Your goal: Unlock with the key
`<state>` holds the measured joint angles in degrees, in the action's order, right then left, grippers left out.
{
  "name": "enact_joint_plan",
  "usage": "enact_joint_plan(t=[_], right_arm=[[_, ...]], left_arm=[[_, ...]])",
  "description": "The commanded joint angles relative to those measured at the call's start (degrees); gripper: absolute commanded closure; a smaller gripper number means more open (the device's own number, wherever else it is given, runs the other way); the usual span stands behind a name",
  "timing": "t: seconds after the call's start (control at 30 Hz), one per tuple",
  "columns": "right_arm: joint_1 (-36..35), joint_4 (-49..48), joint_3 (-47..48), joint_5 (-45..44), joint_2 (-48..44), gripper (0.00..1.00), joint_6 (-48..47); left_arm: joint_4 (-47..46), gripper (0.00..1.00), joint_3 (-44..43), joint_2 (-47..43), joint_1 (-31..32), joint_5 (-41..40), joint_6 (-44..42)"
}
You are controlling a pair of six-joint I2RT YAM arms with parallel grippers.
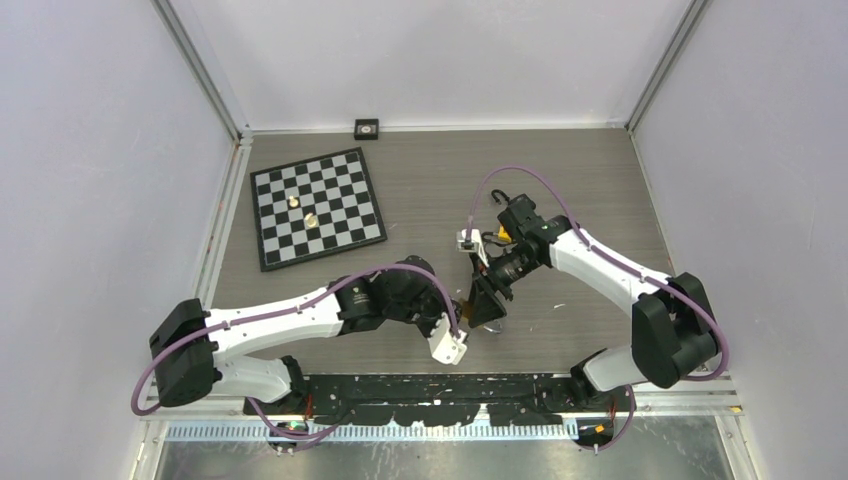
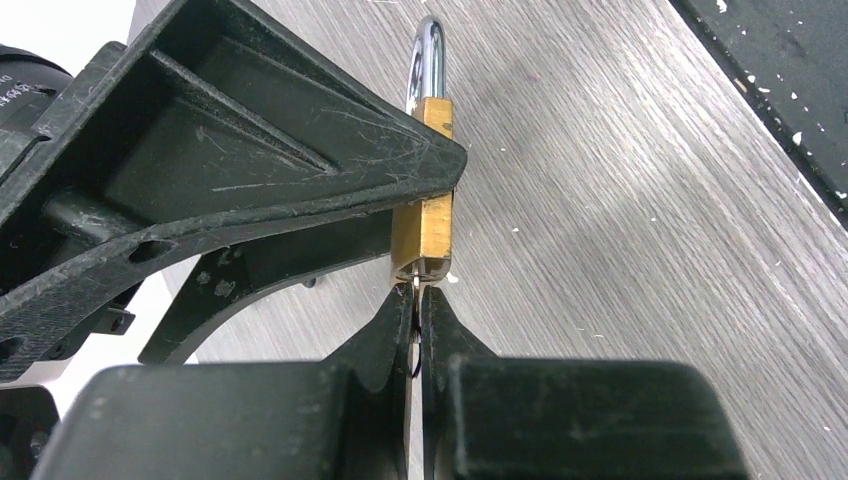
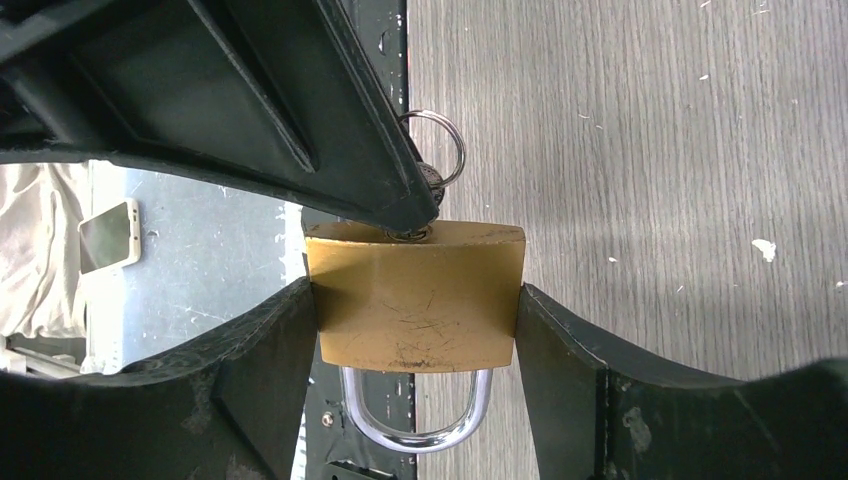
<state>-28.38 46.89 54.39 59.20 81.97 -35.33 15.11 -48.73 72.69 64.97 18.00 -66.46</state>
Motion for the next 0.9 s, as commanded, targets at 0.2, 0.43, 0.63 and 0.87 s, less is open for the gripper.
enact_joint_plan(t=[0.2,0.43,0.63,0.87], right_arm=[[0.43,-5.36,1.41,-1.38,-8.15,1.0,-6.79],[0.48,-4.51,0.59,-4.62,-10.14,1.0,-8.87],[0.46,-4.83,-0.04,-5.73,-10.75,0.99,-9.58],[0.43,-5.77,0.8,-7.7,-12.02,0.99,-8.82]], left_arm=[[-0.61,0.9,0.11,-2.13,-1.06,6.8,7.5],[0.68,0.4,0.75,-6.55,-3.57,5.43,9.23],[-1.1,0.29,2.35,-9.87,-7.58,6.39,15.51],[-0.34,0.29,-1.71,-8.17,-15.3,11.56,38.58]])
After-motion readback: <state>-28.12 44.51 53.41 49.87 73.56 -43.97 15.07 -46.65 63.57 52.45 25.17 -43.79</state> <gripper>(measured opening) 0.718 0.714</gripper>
